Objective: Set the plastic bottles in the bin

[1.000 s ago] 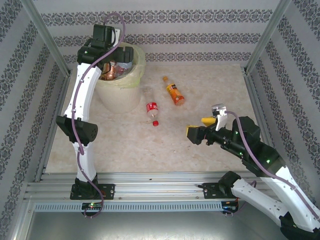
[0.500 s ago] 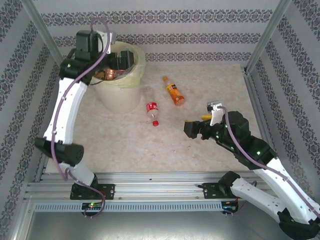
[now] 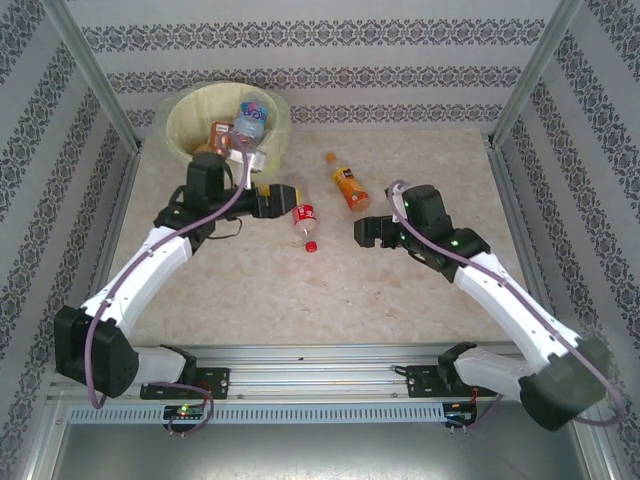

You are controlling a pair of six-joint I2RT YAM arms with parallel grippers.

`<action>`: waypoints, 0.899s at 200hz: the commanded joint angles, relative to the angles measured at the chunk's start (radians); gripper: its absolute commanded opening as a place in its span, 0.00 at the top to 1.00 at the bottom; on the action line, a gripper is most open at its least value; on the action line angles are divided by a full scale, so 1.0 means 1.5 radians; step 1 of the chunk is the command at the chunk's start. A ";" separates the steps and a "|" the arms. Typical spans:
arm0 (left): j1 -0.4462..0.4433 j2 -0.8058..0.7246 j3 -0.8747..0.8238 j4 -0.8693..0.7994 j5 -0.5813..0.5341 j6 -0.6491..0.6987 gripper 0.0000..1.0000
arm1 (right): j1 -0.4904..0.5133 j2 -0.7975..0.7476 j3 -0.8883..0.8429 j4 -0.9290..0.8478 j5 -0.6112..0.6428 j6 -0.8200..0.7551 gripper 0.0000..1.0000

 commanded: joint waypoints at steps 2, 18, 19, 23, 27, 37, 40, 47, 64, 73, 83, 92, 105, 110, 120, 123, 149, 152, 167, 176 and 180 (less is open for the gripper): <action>-0.025 0.024 -0.016 0.158 0.062 -0.073 0.00 | -0.018 0.055 0.001 0.077 -0.007 -0.046 0.02; -0.029 0.048 -0.023 0.170 0.071 -0.091 0.00 | -0.036 0.110 0.022 0.091 -0.016 -0.065 0.02; -0.029 0.048 -0.024 0.174 0.070 -0.093 0.00 | -0.037 0.114 0.023 0.092 -0.015 -0.067 0.02; -0.030 0.051 -0.031 0.188 0.070 -0.101 0.00 | -0.039 0.127 0.030 0.094 -0.015 -0.073 0.02; -0.029 0.052 -0.038 0.202 0.067 -0.112 0.00 | -0.040 0.141 0.037 0.097 -0.015 -0.079 0.02; -0.030 0.054 -0.052 0.233 0.065 -0.134 0.00 | -0.042 0.173 0.059 0.097 -0.014 -0.100 0.02; -0.030 0.056 -0.054 0.239 0.064 -0.140 0.00 | -0.042 0.184 0.065 0.097 -0.011 -0.104 0.02; -0.031 0.058 -0.057 0.245 0.060 -0.150 0.00 | -0.044 0.206 0.082 0.095 -0.005 -0.118 0.02; -0.032 0.062 -0.056 0.234 0.041 -0.156 0.00 | -0.046 0.265 0.124 0.091 0.008 -0.143 0.02; -0.032 0.062 -0.056 0.222 0.024 -0.156 0.00 | -0.049 0.297 0.151 0.081 0.012 -0.154 0.02; -0.032 0.062 -0.057 0.211 0.007 -0.153 0.00 | -0.051 0.336 0.189 0.058 0.014 -0.165 0.02; -0.032 0.061 -0.056 0.201 -0.005 -0.153 0.00 | -0.054 0.367 0.215 0.048 0.014 -0.173 0.02; -0.033 0.064 -0.052 0.182 -0.020 -0.152 0.00 | -0.054 0.405 0.244 0.043 0.014 -0.180 0.02; -0.033 0.065 -0.050 0.173 -0.025 -0.152 0.00 | -0.056 0.417 0.254 0.041 0.014 -0.181 0.02; -0.033 0.069 -0.046 0.157 -0.034 -0.150 0.00 | -0.057 0.441 0.272 0.040 0.020 -0.184 0.02; -0.033 0.069 -0.045 0.154 -0.036 -0.150 0.00 | -0.058 0.448 0.278 0.039 0.022 -0.186 0.02; -0.033 0.080 -0.039 0.140 -0.042 -0.161 0.00 | -0.066 0.509 0.328 0.021 0.033 -0.195 0.02; -0.033 0.082 -0.039 0.140 -0.043 -0.161 0.00 | -0.066 0.515 0.332 0.020 0.033 -0.195 0.02; -0.034 0.087 -0.038 0.141 -0.040 -0.166 0.00 | -0.073 0.540 0.350 0.017 0.034 -0.196 0.02; -0.033 0.091 -0.038 0.140 -0.039 -0.164 0.00 | -0.077 0.553 0.361 0.015 0.030 -0.196 0.02; -0.033 0.090 -0.037 0.141 -0.039 -0.160 0.00 | -0.079 0.558 0.366 0.014 0.028 -0.197 0.02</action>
